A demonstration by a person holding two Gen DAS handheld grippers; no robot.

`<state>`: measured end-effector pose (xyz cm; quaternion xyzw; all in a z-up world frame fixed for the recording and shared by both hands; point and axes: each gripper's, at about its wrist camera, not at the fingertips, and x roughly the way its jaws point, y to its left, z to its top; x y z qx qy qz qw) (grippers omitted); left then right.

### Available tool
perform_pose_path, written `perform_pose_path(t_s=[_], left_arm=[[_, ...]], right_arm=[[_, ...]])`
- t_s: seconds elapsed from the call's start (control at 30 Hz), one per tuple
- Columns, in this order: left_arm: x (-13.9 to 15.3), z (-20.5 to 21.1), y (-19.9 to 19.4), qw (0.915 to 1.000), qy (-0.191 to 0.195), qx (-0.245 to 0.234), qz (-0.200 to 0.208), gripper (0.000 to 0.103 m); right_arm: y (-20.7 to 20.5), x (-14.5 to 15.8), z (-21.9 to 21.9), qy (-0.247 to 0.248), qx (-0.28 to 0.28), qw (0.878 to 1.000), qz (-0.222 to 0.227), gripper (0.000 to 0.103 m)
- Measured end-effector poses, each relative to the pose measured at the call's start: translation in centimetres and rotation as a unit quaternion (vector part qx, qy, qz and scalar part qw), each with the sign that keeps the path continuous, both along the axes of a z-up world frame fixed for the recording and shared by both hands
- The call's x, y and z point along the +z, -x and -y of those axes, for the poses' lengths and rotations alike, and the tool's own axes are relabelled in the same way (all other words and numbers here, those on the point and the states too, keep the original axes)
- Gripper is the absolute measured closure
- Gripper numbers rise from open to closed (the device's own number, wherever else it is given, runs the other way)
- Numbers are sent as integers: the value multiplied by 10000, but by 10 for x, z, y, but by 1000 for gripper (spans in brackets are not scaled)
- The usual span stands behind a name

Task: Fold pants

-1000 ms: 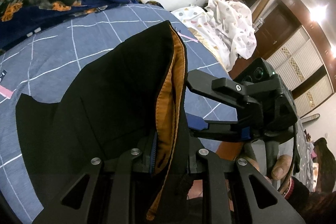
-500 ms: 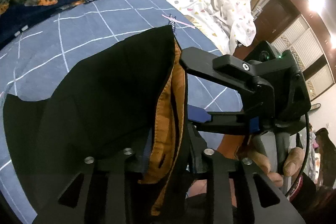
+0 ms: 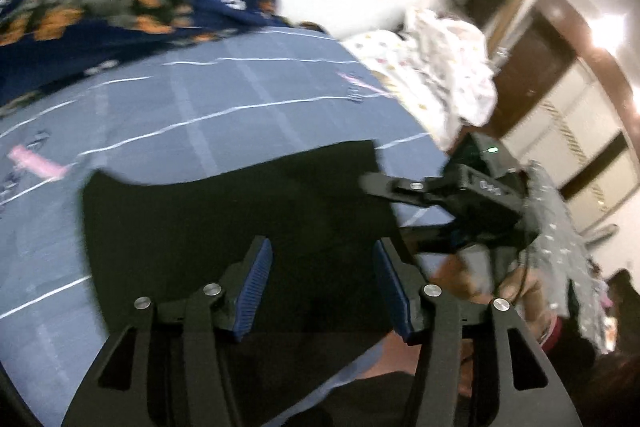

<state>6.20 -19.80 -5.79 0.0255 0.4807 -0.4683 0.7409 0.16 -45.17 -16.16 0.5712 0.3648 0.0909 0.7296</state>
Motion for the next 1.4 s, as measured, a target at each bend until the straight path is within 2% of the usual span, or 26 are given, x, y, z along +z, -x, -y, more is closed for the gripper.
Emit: perform_pose_path(t_s=[0.03,0.07,0.1,0.13,0.17,0.33,0.5,0.63,0.7,0.87,1.0,1.03,1.07,1.13,1.2,1.3,1.4], left_arm=[[-2,-9,-2,9999,-67,92,49,48],[-5,-21,-4,9997,-131,183,82,48],[-8,-33,-7,9993,-215,302,91,47],[-12,-41,-9,9989,-267,381,77,47],[-16,-52,-12,9983,-319,485,36,47],[-31,-92,-21,9951,-434,882,-126,46],[-45,-107,-30,9921,-306,1155,-371,46],[-52,-101,-28,9924,-332,1107,-427,46],[-55,-97,-25,9930,-384,1038,-422,46],[-60,-88,-20,9937,-429,917,-473,45],[-66,-85,-19,9935,-436,886,-569,43],[-66,-84,-18,9938,-418,866,-560,43],[-65,-83,-17,9940,-433,849,-528,43],[-66,-81,-16,9943,-474,814,-507,42],[-67,-80,-17,9943,-463,794,-541,42],[-66,-82,-17,9944,-400,790,-585,42],[-67,-84,-19,9939,-342,815,-654,42]], right_arm=[[-1,0,-1,124,45,9999,-39,41],[-1,0,-1,279,84,9995,-93,53],[-2,1,-2,459,151,9987,-157,60],[-3,0,-3,602,197,9978,-204,76],[-3,0,-2,732,228,9968,-243,83],[-1,2,1,844,273,9960,-104,87],[6,6,16,857,95,9962,76,87],[13,-23,30,400,-27,9992,-43,87],[14,-27,31,246,-50,9997,43,87],[9,-25,27,262,-16,9996,127,87],[4,-38,26,288,24,9995,122,88],[5,-37,28,345,27,9993,149,87],[7,-37,30,412,31,9990,194,82],[10,-34,36,368,17,9991,207,80],[21,-26,46,551,-175,9982,180,80],[47,0,55,774,-409,9957,296,79],[65,30,38,560,-57,9962,663,79]])
